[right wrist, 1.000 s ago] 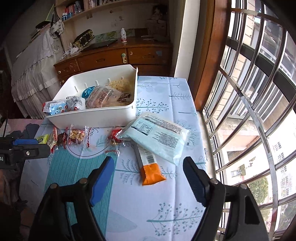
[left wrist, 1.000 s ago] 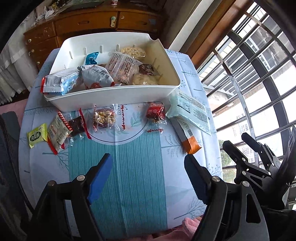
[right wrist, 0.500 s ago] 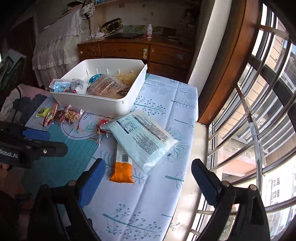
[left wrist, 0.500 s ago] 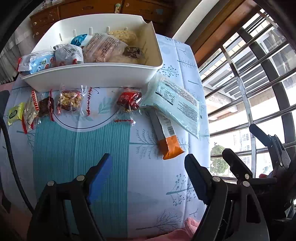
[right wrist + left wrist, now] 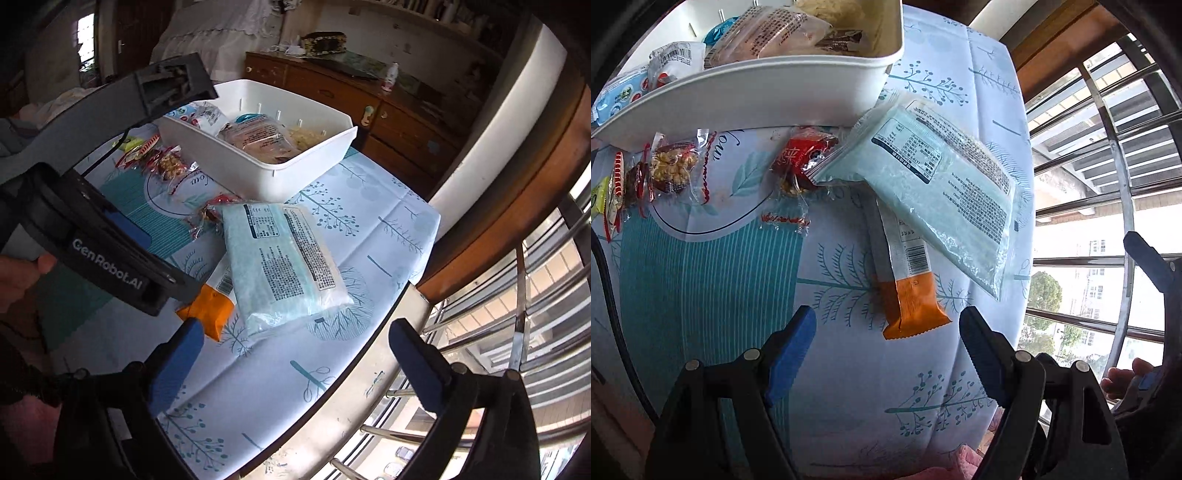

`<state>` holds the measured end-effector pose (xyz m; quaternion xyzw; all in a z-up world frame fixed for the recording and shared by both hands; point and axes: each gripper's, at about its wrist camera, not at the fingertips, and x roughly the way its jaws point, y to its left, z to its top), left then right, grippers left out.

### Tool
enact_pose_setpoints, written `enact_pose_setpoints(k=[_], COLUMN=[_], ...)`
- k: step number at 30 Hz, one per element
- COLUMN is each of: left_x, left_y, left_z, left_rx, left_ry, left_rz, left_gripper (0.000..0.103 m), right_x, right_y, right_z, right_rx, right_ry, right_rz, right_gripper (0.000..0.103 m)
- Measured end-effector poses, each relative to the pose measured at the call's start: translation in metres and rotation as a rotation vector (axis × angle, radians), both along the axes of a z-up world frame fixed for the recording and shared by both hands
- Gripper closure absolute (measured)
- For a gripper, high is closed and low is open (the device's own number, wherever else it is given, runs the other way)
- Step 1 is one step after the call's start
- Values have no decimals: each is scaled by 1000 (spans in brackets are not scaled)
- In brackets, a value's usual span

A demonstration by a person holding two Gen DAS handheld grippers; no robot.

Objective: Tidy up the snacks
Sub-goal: 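Move both tools toward the orange-ended bar and the pale blue bag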

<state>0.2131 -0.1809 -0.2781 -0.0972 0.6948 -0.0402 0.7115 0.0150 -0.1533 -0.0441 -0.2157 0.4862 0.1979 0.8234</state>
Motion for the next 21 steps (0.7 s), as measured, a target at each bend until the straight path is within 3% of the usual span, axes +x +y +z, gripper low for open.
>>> enact_pose_setpoints(k=[12,21], left_x=[35,59], left_y=[-22,-35], left_z=[-39,-59], left_rx=[89,125], left_ry=[100,138], left_rz=[32,46], left_gripper=[24,41], right_x=[29,42], right_y=[-10,-12], right_z=[-37,-58], right_rx=[8,32], right_ry=[62,94], right_rz=[142,180], right_gripper=[1,1])
